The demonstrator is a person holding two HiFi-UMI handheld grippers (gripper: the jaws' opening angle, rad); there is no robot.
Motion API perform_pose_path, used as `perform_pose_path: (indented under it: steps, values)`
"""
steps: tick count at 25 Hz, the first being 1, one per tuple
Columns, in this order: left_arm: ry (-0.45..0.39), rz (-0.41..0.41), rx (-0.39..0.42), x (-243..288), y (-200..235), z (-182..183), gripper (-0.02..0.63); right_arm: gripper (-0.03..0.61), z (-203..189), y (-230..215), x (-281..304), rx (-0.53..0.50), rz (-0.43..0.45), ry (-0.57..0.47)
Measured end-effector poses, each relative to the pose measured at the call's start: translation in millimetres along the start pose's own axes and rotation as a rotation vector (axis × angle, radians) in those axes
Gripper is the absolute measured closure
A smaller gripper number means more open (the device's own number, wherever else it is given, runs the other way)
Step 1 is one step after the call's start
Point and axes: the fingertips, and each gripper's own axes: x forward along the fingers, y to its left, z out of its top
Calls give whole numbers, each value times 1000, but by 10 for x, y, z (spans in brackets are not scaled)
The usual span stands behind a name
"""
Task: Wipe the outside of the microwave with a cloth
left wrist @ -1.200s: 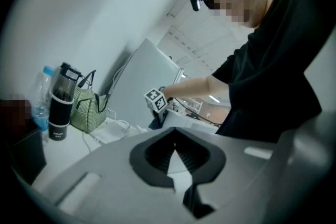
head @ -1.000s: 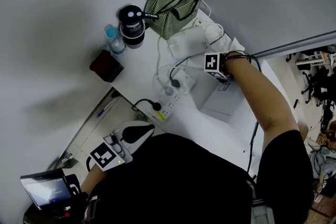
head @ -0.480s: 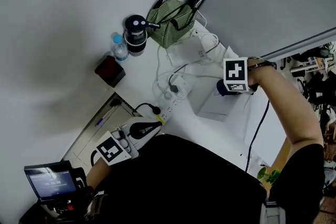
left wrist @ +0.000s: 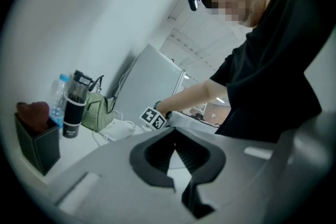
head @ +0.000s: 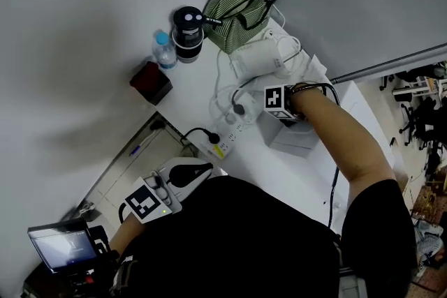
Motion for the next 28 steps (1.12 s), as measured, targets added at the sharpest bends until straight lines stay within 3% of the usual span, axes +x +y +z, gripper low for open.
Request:
perform_pose_path:
  steps: [6,10,12,16,20,24,28]
  values:
    - [-2,23,-12,-102,48,-85,612,529,148,-1,74,-14,13,-54]
    - [-19,-12,27,1,19,71,612,528,-116,439,-620,-78,44,-246]
    - [-36,-33,48,70,-22,168,612,527,-419,723,-991,-134,13,-268]
    - [-59,-78,77,194,-152,289,612,528,-618,930,-1125,-161,-57,-196]
    - [-54,-91,69,184,-199,222,612,528,-186,797,-690,-160,-35,-85]
    - [-43,-32,22,27,-63,71,612,528,210,611,-179,-146,-13,40]
    - [-37,1,9,-105,23,-19,612,528,491,491,104,-112,-2,34]
